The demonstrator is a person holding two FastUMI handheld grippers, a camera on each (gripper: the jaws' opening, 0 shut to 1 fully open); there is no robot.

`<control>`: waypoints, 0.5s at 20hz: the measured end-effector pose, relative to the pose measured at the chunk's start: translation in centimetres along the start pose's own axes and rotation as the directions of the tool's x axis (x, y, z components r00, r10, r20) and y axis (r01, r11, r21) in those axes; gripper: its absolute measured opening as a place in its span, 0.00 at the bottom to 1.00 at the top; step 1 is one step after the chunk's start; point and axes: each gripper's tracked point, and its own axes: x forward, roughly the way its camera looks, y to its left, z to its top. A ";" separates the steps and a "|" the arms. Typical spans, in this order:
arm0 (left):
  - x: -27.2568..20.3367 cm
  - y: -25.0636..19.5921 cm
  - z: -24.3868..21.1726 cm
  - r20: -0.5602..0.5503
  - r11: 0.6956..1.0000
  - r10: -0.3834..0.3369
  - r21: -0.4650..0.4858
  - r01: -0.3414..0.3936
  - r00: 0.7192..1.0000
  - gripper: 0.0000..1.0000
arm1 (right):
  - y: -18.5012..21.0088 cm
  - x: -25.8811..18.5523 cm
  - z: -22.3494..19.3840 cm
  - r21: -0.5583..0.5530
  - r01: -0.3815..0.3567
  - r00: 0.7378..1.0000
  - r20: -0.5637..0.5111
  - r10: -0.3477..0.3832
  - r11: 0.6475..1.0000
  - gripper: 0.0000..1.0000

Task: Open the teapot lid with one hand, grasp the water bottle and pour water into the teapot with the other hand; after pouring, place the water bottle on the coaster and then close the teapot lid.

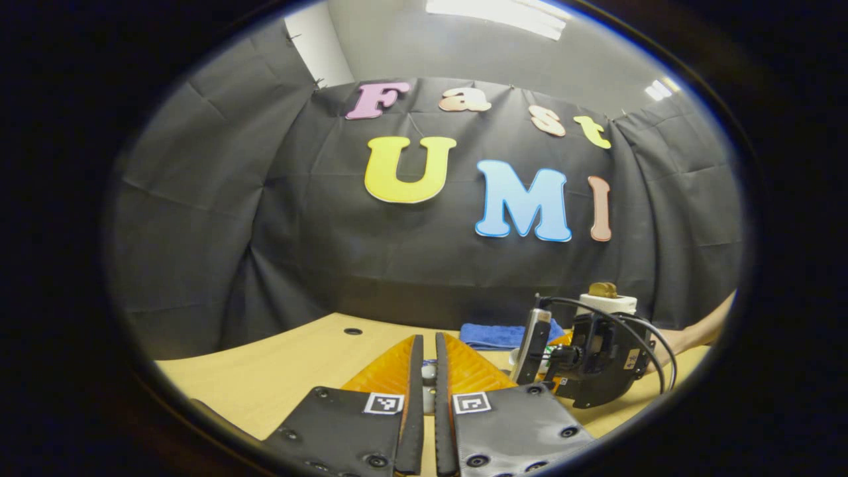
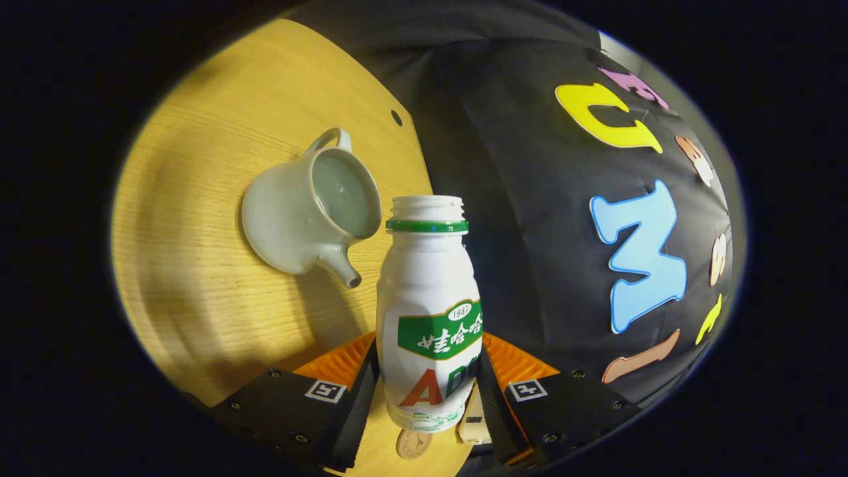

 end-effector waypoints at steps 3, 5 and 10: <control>-0.1 -0.1 0.1 0.004 1.000 -0.003 0.001 0.003 1.000 0.17 | -0.1 -0.2 0.2 -0.068 0.026 1.000 0.003 -0.025 0.997 0.74; -0.1 0.0 0.1 0.002 1.000 -0.002 0.001 0.002 1.000 0.17 | 0.0 -0.3 0.4 -0.107 0.038 0.999 -0.002 -0.038 0.994 0.74; -0.2 0.0 -0.1 -0.002 1.000 -0.001 0.004 0.001 1.000 0.17 | 0.0 0.0 0.2 -0.196 0.063 0.998 -0.013 -0.066 0.979 0.74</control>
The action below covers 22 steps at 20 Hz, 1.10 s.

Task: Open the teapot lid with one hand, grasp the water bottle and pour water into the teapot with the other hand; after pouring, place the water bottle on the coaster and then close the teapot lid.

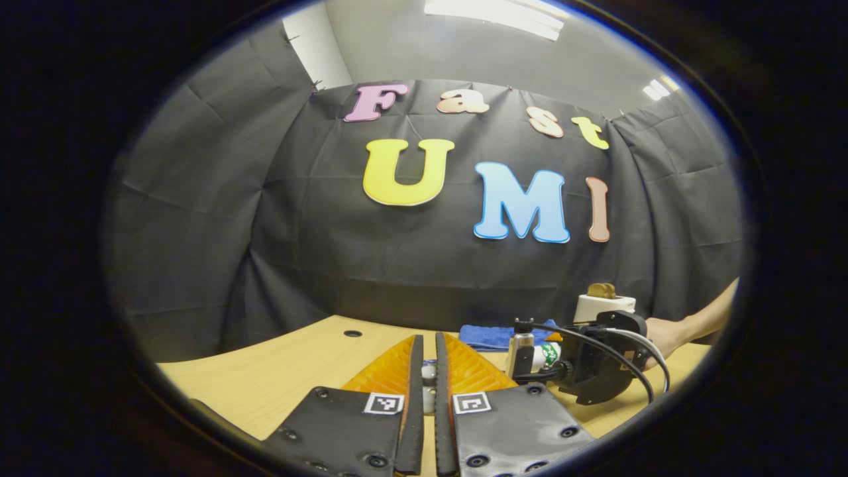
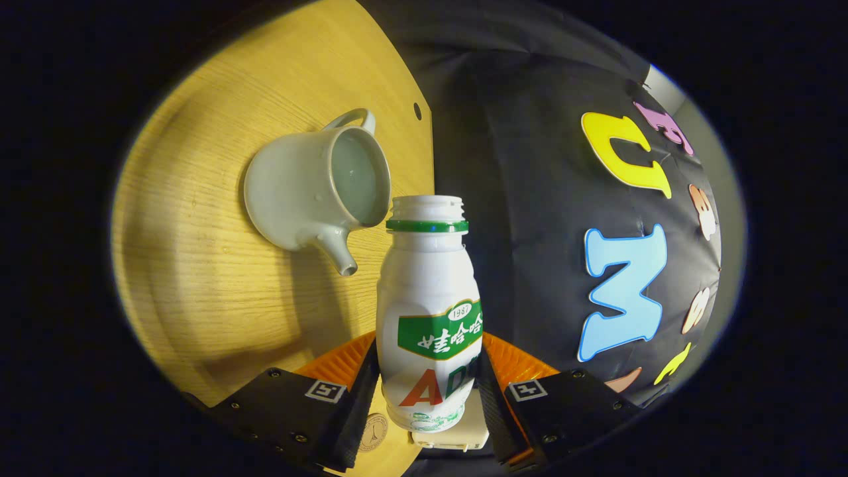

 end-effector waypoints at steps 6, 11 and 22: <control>0.2 -0.2 -0.5 -0.017 1.000 -0.006 -0.003 0.006 1.000 0.16 | -0.6 -0.8 1.0 -0.084 0.039 0.999 0.012 -0.038 0.996 0.74; 0.1 -0.3 -0.3 -0.015 1.000 -0.009 0.004 0.009 1.000 0.17 | -0.7 -0.9 1.3 -0.151 0.078 0.997 0.018 -0.076 0.985 0.74; 0.1 -0.4 -0.6 -0.023 1.000 -0.010 0.009 0.010 1.000 0.17 | -0.9 -1.5 1.8 -0.228 0.119 0.993 0.037 -0.114 0.966 0.74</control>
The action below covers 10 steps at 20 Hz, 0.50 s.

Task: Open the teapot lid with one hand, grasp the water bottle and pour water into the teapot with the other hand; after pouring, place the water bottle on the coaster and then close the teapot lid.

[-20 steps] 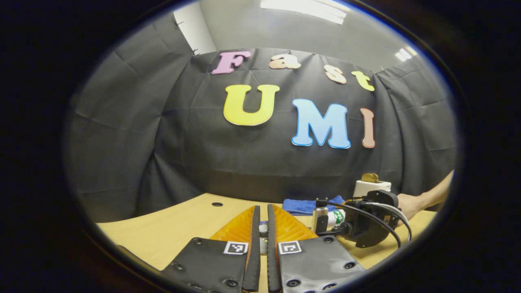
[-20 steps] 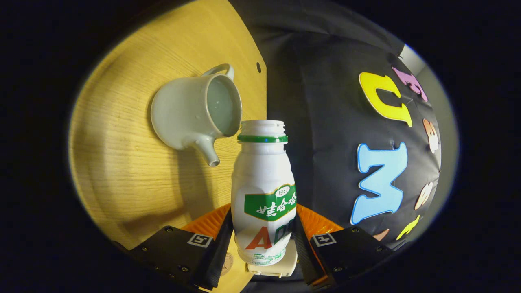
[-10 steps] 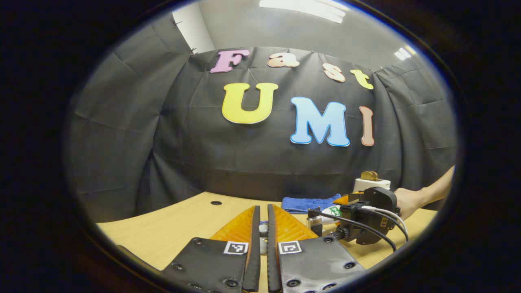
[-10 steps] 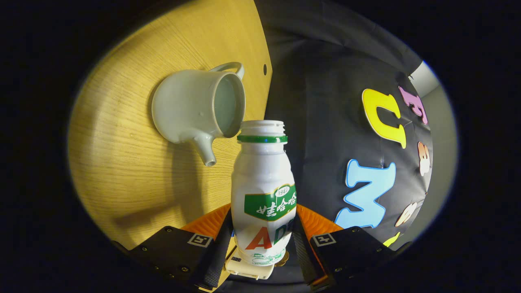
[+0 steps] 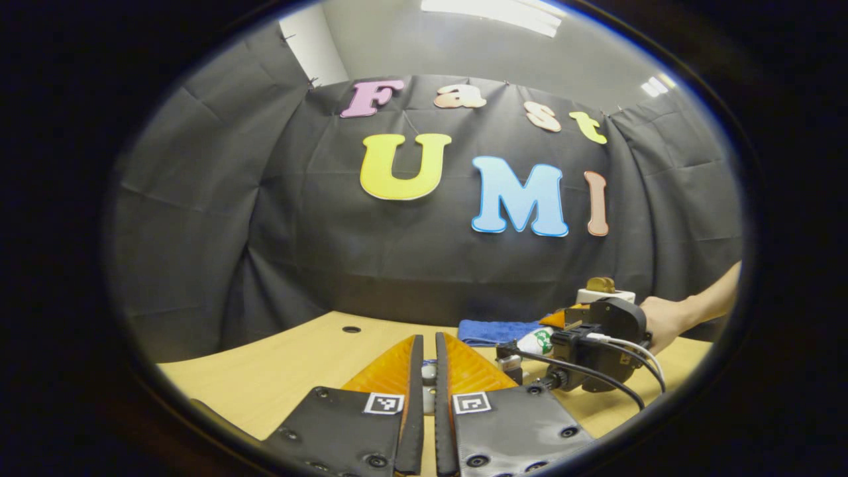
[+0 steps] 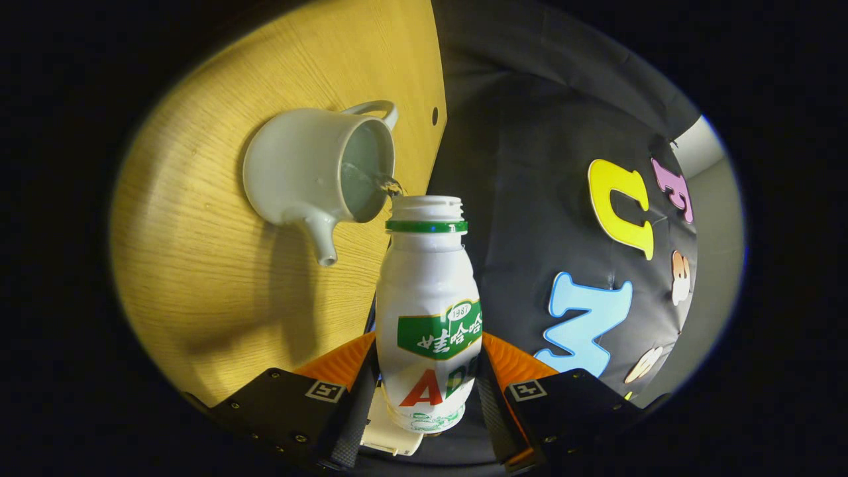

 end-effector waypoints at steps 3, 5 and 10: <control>-0.1 0.0 0.2 0.001 1.000 0.000 0.001 0.000 1.000 0.17 | -0.2 -0.2 0.2 -0.016 0.014 1.000 0.003 -0.014 1.000 0.74; 0.1 -0.1 0.2 0.003 1.000 -0.001 0.003 0.001 1.000 0.17 | -0.2 -0.3 0.4 -0.029 0.026 1.000 0.006 -0.026 0.999 0.74; 0.0 -0.2 0.2 0.002 1.000 -0.003 0.003 0.003 1.000 0.17 | -0.2 -0.3 0.4 -0.061 0.051 0.999 0.008 -0.050 0.997 0.74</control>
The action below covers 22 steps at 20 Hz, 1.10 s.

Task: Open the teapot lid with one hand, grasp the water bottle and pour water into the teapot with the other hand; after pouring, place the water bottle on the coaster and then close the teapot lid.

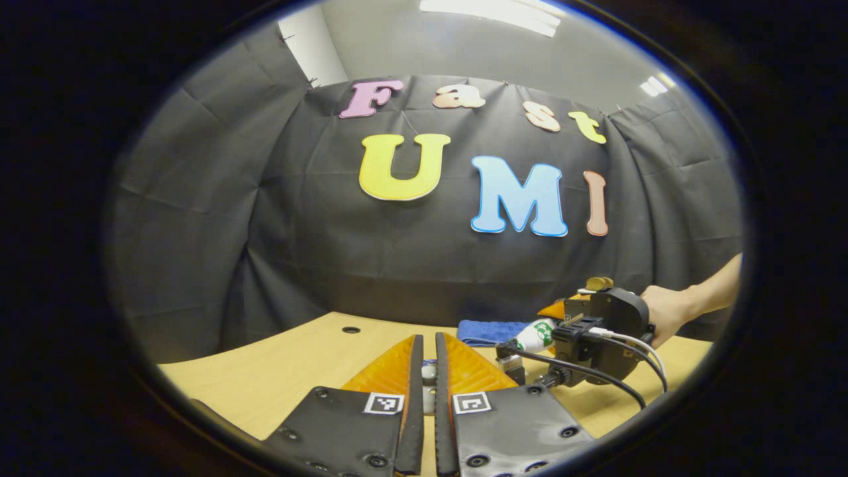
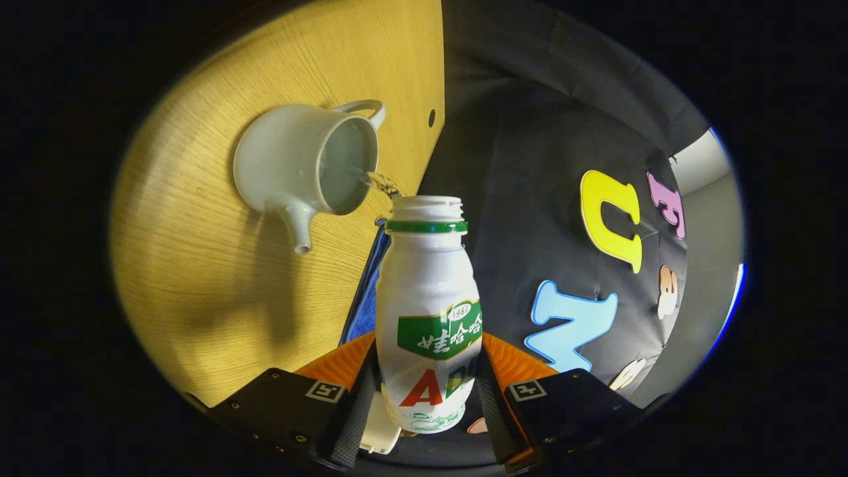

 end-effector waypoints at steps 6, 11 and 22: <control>-0.1 -0.1 -0.1 -0.001 1.000 0.000 0.006 0.000 1.000 0.13 | -0.2 0.0 0.2 -0.028 0.025 1.000 0.004 -0.025 0.999 0.74; 0.0 -0.1 0.0 -0.004 1.000 -0.001 0.009 0.001 1.000 0.17 | -0.3 0.1 0.3 -0.064 0.038 0.999 0.011 -0.037 0.997 0.74; -0.1 0.3 -0.2 -0.008 1.000 0.007 0.010 -0.007 1.000 0.17 | -0.4 -0.2 0.9 -0.117 0.035 0.999 0.044 -0.030 0.993 0.74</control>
